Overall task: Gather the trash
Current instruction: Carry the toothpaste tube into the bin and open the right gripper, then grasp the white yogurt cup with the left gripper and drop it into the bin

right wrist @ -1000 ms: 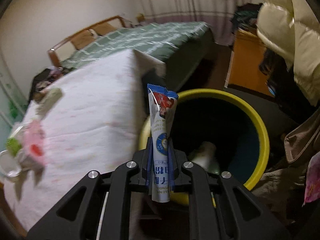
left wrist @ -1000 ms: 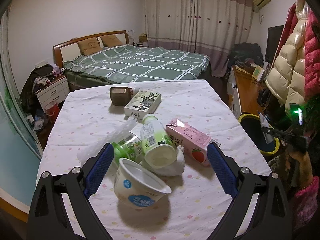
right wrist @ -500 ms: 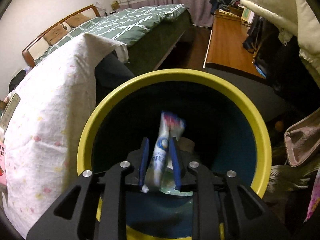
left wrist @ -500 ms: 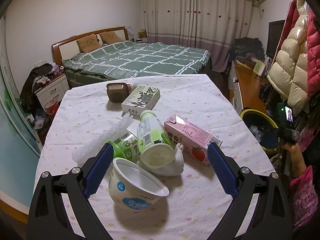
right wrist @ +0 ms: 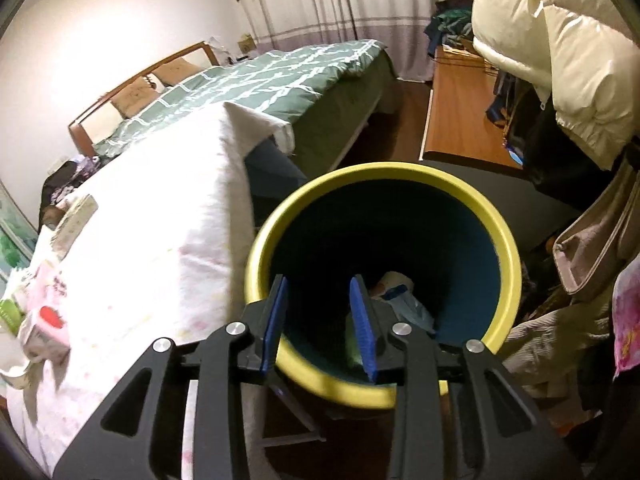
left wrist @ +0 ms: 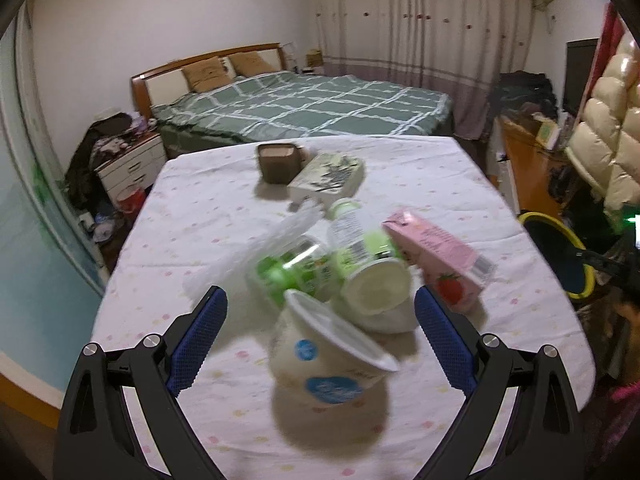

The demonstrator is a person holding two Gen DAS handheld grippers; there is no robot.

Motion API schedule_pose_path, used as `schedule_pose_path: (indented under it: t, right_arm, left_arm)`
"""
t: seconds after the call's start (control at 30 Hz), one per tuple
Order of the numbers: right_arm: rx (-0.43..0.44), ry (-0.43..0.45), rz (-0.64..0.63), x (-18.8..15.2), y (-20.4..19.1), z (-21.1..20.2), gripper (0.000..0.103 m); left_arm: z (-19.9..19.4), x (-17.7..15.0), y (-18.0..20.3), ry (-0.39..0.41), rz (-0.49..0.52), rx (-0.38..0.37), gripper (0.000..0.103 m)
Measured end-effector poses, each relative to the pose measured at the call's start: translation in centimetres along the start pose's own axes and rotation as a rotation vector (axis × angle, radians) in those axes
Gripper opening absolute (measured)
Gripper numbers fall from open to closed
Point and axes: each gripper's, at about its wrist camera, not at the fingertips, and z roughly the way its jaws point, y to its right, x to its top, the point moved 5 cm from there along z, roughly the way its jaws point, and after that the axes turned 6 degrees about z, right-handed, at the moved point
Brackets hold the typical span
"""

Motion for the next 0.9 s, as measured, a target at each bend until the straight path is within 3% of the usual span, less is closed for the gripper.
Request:
schedule_pose_path:
  t: [0.27,0.37,0.47,0.67,0.77,0.9]
  right_arm:
    - [0.02,0.009,-0.034,-0.4,-1.9,-1.1,0.032]
    - [0.028,0.0,-0.034,-0.5,-1.9,-0.8,0.032]
    - [0.033,-0.01,-0.035,-0.7,-1.8,-0.5,0.032]
    - [0.043,-0.023,-0.035,-1.0,-1.8,0.0,0.032]
    - [0.046,-0.027,-0.038,-1.1,-1.9,0.1,0.032]
    - [0.054,-0.028,-0.04,-1.3,-2.0,-0.1,0.032]
  left_arm:
    - [2.2,-1.8,-1.1,-0.088,-0.027,0.01,0.093]
    - [2.5,-2.5,-1.7,-0.105,-0.04,-0.007,0.084]
    - [2.8,-3.1,-2.4,-0.134,-0.038,0.001,0.066]
    - [4.1,-5.1,-3.9,-0.201,-0.071,-0.026,0.06]
    - [4.6,-5.3,-4.5,-0.2,-0.082,-0.024,0.048]
    - [5.0,-5.4,-5.2,-0.19,-0.101,-0.04,0.01]
